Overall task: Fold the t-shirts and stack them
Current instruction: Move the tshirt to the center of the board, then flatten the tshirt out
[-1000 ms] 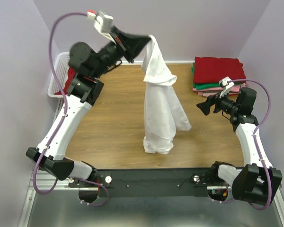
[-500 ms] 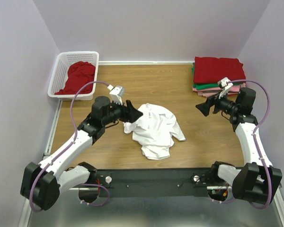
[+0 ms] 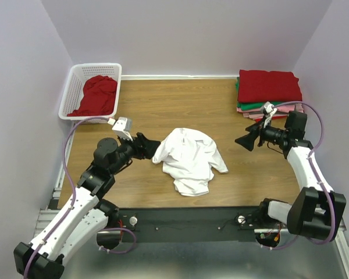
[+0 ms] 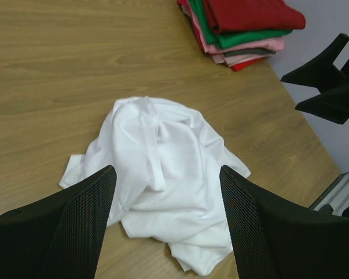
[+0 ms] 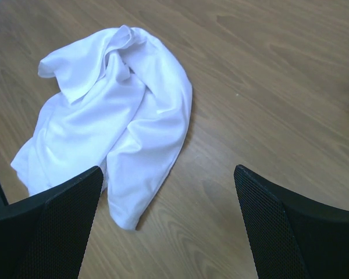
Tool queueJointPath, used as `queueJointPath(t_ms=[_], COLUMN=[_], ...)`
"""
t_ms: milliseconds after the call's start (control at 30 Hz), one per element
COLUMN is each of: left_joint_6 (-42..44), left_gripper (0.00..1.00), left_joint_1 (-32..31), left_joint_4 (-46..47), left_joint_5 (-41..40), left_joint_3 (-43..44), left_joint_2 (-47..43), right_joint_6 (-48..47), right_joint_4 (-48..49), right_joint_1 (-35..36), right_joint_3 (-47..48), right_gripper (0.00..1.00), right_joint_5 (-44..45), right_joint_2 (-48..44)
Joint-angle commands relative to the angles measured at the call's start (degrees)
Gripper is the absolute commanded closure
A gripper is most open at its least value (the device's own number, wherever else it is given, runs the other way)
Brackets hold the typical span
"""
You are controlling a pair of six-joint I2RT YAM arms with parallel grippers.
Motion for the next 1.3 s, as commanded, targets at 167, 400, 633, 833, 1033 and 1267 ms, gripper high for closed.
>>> queueJointPath(t_ms=[167, 400, 633, 833, 1033, 1267], left_joint_6=[-6.63, -9.09, -8.13, -5.49, -5.83, -4.35], left_gripper=[0.20, 0.26, 0.26, 0.26, 0.26, 0.26], left_joint_1=[-0.07, -1.73, -5.60, -10.17, -13.25, -13.70], left_joint_4=[3.63, 0.38, 0.03, -3.04, -5.59, -5.86], left_joint_5=[6.44, 1.09, -6.55, -13.32, -16.49, -17.20], left_joint_3=[-7.96, -7.70, -4.11, 1.35, 2.94, 4.43], left_joint_2=[-0.60, 5.45, 15.11, 22.85, 27.78, 32.88], right_joint_6=[-8.95, -9.40, -5.00, -4.56, -4.39, -3.33], right_joint_4=[-12.91, -18.54, -20.48, -20.65, -20.56, -20.74], right_joint_1=[8.48, 20.61, 21.76, 22.38, 22.90, 23.43], right_joint_3=[6.19, 14.79, 26.93, 28.87, 28.95, 30.62], right_gripper=[0.00, 0.04, 0.11, 0.13, 0.15, 0.21], right_joint_5=[1.81, 14.56, 18.34, 18.35, 17.03, 16.15], right_joint_2=[10.81, 22.93, 37.88, 42.37, 44.13, 46.15])
